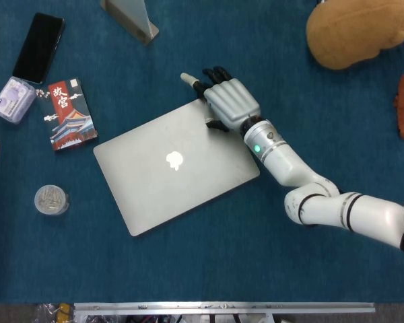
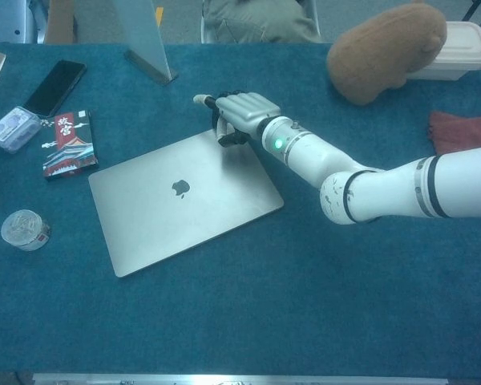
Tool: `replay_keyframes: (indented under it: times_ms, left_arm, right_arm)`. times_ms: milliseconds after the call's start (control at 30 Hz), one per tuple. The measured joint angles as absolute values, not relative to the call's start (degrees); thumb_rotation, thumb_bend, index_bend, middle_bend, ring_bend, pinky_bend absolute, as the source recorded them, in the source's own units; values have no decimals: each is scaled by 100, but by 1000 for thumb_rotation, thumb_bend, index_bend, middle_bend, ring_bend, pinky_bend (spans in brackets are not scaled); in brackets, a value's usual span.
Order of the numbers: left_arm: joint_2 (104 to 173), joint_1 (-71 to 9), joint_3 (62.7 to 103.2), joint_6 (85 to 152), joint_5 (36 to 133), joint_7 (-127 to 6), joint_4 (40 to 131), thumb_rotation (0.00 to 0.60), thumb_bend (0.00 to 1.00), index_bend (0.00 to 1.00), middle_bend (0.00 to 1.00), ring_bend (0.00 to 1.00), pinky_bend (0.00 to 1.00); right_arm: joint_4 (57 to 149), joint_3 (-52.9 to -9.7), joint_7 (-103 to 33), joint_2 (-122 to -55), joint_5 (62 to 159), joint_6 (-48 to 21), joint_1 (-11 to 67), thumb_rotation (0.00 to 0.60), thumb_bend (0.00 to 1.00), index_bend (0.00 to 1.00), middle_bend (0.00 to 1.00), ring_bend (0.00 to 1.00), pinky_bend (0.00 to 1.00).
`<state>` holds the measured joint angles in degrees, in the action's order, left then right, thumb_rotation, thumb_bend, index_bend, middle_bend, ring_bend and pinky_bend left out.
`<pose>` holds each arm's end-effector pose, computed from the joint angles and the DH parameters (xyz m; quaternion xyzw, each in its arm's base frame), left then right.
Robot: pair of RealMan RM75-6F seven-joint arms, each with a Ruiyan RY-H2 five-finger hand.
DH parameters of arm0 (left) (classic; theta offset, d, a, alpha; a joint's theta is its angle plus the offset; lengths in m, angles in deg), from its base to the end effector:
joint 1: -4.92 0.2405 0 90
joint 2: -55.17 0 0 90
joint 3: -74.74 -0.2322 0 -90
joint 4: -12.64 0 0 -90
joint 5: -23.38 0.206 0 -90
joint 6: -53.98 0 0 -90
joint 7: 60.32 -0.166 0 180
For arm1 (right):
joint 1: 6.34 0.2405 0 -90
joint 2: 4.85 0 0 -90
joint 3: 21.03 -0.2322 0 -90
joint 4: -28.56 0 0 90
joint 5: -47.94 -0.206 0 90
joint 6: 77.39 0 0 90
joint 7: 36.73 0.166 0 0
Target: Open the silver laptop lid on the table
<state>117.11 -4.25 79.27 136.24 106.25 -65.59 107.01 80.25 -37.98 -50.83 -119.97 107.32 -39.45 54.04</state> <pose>-0.2762 0.2277 0.1608 -0.6137 -0.3548 -0.3710 0.5999 -0.0425 -0.3817 -0.1419 0.7809 -0.4003 0.3448 0.3333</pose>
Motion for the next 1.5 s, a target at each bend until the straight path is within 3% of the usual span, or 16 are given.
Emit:
replay_keyframes:
  times_ms: [867,967,1233,1333,1500]
  left_arm:
    - [11772,-408,7826,13715,10868,-6582,10716,50,307,77,0,0,0]
    - [11767,-406,7832,13722,10861,-6595,10745,50,306,77,0,0,0]
    - [11711,-366,7884,13808,10790,-6608,10850,48,306,76,0,0,0]
    - [11679,-353,7916,13857,10776,-6590,10892,51,306,76,0,0,0]
    - [11657,-326,7936,13954,10822,-6535,10942,54,307,77,0,0,0]
  right_arm:
    - [10147,-3221,-5393,-10713,10716,-3440,4568,373,850,0,340,0,32]
    - [10533,-3215,-5348,-10489,10752,-3330,4475,372,764,0,331,0,31]
    - [11467,-3011,-5050,-10079,11608,-2980,4250,382,263,0,261,0,32]
    - [11675,-2848,-4976,-10029,12105,-2799,4179,423,188,0,229,0,32]
    - [11985,-2495,-4983,-10018,12863,-2463,4055,487,170,0,174,0,32]
